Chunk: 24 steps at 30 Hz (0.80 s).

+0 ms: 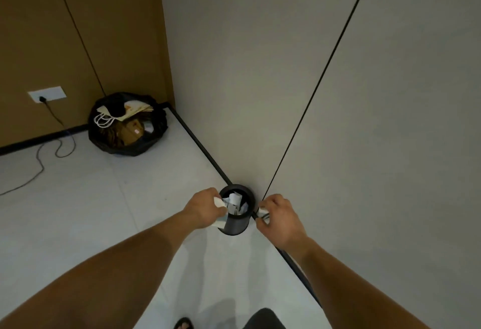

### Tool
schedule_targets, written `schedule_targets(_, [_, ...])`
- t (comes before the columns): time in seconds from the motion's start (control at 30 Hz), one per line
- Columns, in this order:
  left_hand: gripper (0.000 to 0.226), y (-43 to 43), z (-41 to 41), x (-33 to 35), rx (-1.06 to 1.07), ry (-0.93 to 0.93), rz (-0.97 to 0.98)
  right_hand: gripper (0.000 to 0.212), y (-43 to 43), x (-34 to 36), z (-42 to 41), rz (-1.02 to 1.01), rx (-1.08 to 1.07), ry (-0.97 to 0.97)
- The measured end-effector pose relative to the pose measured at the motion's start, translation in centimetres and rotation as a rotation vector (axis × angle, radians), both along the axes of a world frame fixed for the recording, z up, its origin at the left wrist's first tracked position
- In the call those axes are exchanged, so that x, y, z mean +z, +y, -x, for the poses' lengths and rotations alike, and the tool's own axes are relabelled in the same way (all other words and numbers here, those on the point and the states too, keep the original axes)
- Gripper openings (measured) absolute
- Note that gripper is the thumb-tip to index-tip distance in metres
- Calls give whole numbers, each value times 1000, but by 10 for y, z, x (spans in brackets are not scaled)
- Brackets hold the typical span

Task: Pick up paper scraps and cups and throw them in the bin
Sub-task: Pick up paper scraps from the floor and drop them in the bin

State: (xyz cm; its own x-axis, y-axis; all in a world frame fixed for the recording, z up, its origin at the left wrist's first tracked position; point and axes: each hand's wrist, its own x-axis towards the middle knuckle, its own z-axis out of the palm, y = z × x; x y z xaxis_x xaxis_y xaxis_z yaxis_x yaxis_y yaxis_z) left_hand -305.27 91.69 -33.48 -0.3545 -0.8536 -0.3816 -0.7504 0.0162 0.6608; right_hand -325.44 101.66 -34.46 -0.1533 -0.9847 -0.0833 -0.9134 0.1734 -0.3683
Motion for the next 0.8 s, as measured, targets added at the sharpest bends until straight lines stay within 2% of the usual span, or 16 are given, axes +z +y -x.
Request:
schedule_targets(0.2, [33, -84, 43, -27, -57, -31, -73, 45, -79, -31, 29, -55, -28, -71])
schedule_targets(0.43, [36, -176, 99, -95, 11, -135, -203, 43, -184, -118, 71, -239, 25, -153])
schedule_targets(0.57, [36, -226, 126, -165, 15, -174, -281, 39, -230, -188, 88, -325, 41, -198])
schedule_targets(0.7, [38, -263, 150, -269, 2, -164, -285, 40, -274, -284, 99, -377, 41, -217])
schedule_targets(0.8, [22, -282, 164, -354, -25, -163, -279, 36, -300, -366, 104, -407, 49, -193])
